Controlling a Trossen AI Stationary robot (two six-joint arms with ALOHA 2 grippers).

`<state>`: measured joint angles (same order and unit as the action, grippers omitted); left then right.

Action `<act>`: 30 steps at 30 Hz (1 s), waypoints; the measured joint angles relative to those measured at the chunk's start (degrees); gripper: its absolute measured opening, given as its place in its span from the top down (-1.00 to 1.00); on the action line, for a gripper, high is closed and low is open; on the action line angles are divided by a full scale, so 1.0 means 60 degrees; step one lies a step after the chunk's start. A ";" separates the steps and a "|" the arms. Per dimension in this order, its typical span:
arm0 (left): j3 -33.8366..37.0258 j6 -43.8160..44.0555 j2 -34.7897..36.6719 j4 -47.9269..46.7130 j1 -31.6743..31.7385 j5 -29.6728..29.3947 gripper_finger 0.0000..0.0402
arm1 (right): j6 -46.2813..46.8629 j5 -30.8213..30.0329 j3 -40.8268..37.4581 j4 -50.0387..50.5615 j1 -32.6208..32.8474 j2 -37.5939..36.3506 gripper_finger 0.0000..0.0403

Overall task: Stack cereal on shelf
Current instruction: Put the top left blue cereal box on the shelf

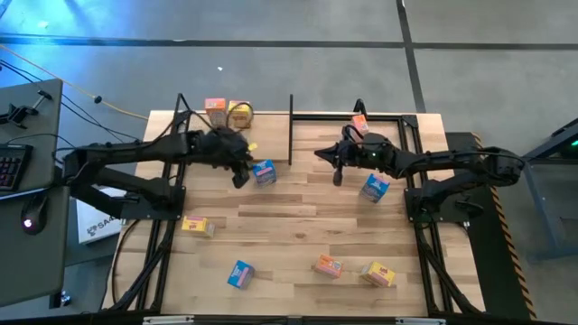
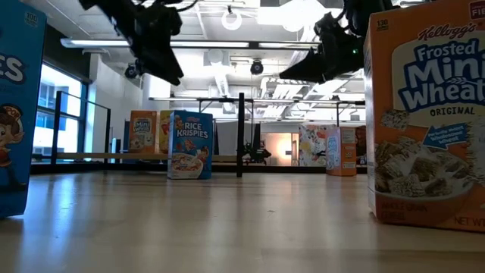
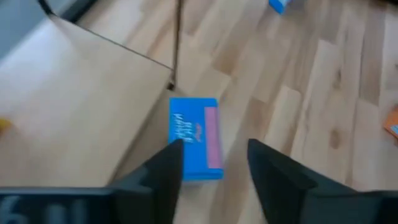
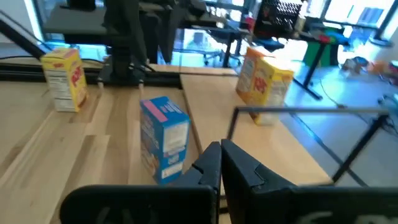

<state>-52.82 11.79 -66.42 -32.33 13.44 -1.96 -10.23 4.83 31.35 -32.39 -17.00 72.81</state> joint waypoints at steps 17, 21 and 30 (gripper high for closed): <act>-0.2509 -0.0237 -0.3428 -0.2552 0.0202 -0.0105 -0.43 | -0.0152 0.0190 0.0011 0.0652 0.0030 -0.0381 1.00; -0.2544 -0.0391 -0.3758 -0.2540 0.0216 -0.0031 -0.43 | -0.0198 0.0271 0.0011 0.0657 0.0030 -0.0381 1.00; -0.2547 -0.0723 -0.3938 -0.2614 0.0260 -0.0029 -0.38 | -0.0198 0.0279 0.0011 0.0650 0.0030 -0.0381 1.00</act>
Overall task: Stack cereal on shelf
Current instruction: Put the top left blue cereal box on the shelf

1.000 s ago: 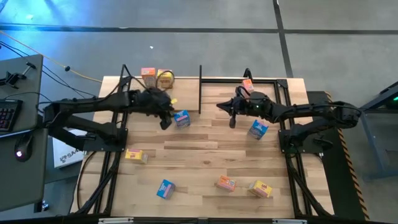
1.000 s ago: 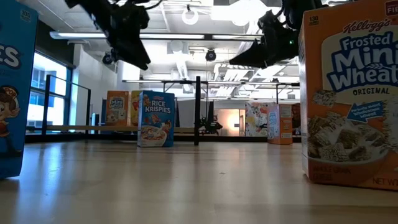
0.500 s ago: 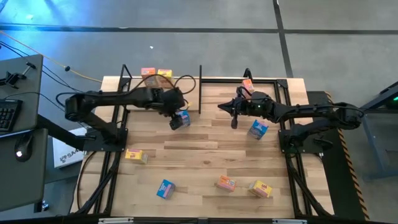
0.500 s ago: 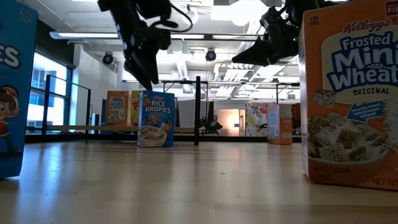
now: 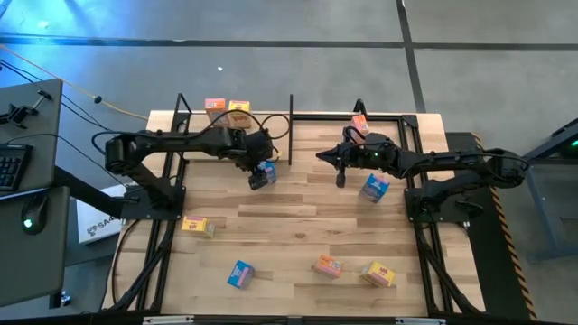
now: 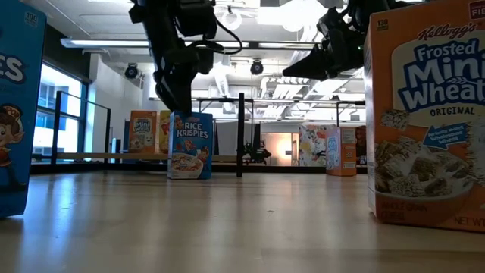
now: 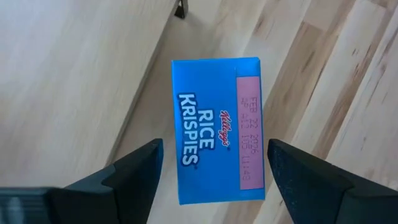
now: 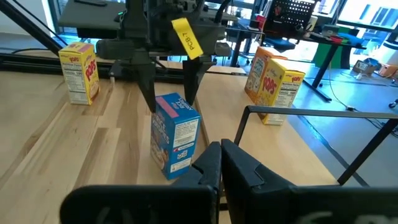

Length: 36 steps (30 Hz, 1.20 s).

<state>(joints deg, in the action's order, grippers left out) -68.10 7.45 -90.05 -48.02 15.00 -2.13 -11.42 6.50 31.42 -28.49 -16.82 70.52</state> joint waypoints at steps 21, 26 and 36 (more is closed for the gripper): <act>-0.0028 -0.2018 0.0501 -0.0084 0.0652 0.0062 0.01 | 0.0073 -0.0004 0.0000 -0.0004 0.0000 0.0000 1.00; -0.0668 -0.2719 0.0890 -0.0577 0.0868 0.0509 0.02 | 0.0073 -0.0004 0.0000 -0.0004 0.0000 0.0000 1.00; -0.1893 -0.5471 0.0740 -0.0166 0.2285 0.0429 0.02 | 0.0073 0.0033 0.0000 -0.0004 0.0000 0.0000 1.00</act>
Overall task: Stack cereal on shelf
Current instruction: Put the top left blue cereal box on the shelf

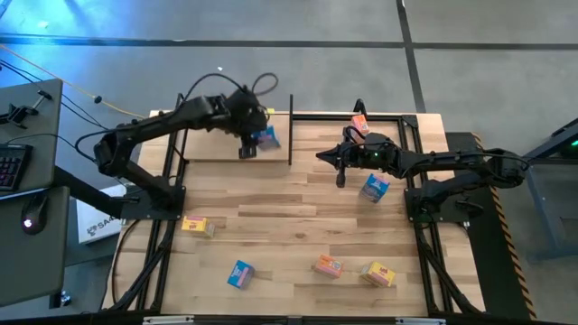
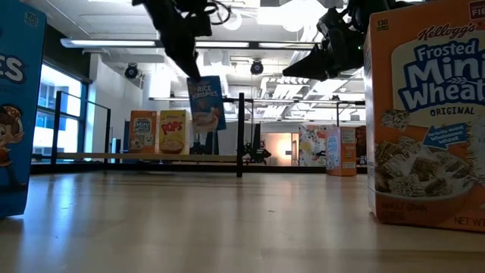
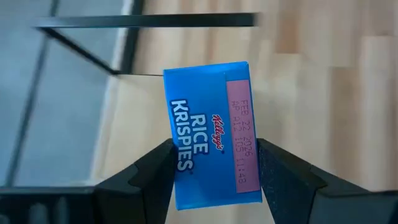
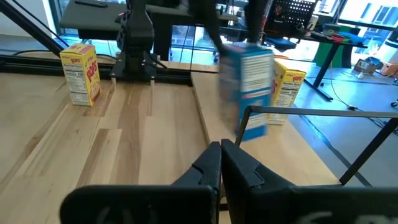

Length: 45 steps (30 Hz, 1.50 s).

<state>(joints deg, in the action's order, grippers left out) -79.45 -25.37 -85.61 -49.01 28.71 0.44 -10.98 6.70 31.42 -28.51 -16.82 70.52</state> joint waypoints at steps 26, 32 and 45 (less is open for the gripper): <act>-0.0030 -0.2213 -0.1580 0.1580 0.1972 0.0330 0.02 | 0.0004 0.0069 0.0000 -0.0004 0.0000 0.0000 1.00; -0.0030 -0.2601 -0.1547 0.1644 0.1974 0.0336 0.02 | 0.0004 0.0069 0.0000 -0.0004 0.0000 0.0000 1.00; -0.0030 -0.2123 -0.1544 0.1852 0.1972 0.0332 0.02 | 0.0004 0.0069 0.0000 -0.0004 0.0000 0.0000 1.00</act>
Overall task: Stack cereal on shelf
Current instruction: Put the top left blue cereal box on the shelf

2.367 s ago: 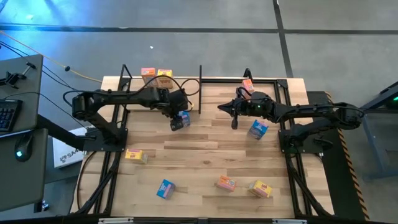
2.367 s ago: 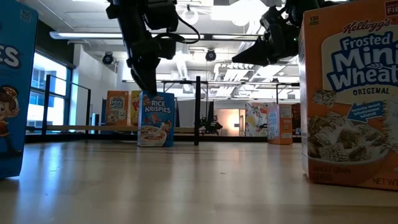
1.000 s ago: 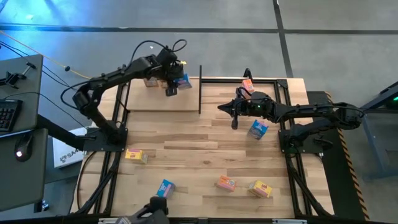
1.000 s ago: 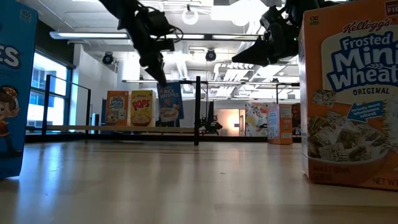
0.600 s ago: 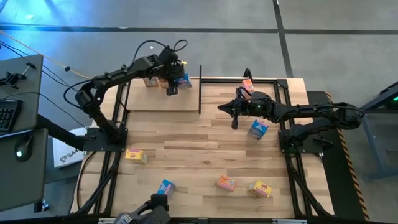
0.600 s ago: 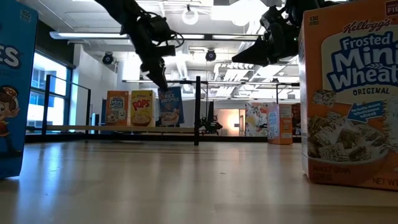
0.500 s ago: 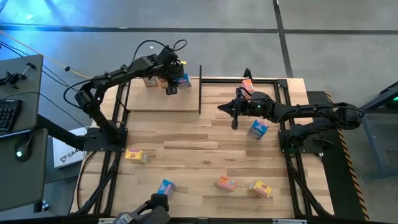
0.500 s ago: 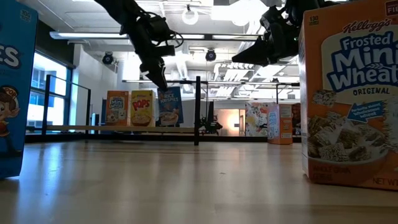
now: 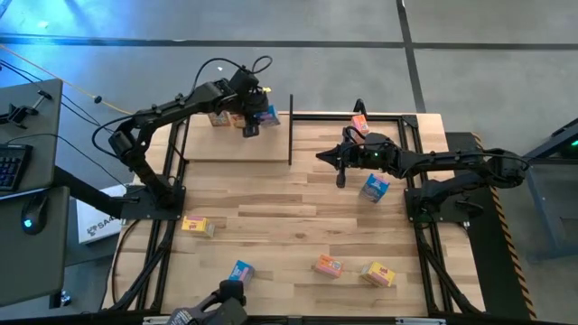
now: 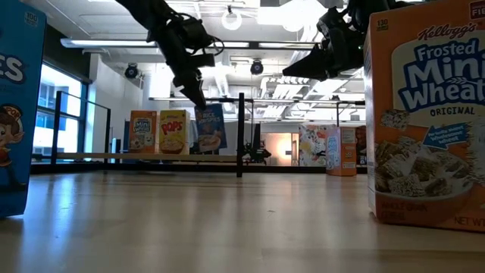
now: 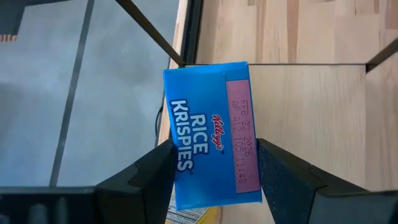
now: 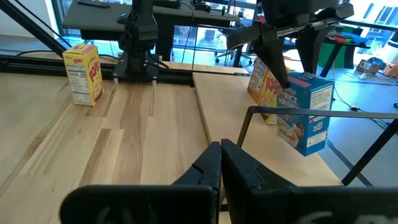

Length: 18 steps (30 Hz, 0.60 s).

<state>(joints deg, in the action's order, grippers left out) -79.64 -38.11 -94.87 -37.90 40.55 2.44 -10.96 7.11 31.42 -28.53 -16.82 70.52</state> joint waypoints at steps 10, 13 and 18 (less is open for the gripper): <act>0.0000 0.0042 -0.0002 -0.0142 -0.0003 -0.0021 0.02 | 0.0000 0.0000 0.0000 0.0000 0.0000 0.0000 1.00; 0.0007 0.0008 -0.0003 -0.0188 -0.0017 -0.0236 0.02 | 0.0000 0.0000 0.0000 0.0000 0.0000 0.0000 1.00; 0.0007 0.0060 -0.0004 -0.0184 -0.0017 -0.0265 0.02 | 0.0000 0.0000 0.0000 0.0004 0.0000 0.0000 1.00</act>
<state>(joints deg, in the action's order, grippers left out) -79.60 -37.76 -94.89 -39.00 40.45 0.85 -10.96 7.11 31.42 -28.51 -16.82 70.52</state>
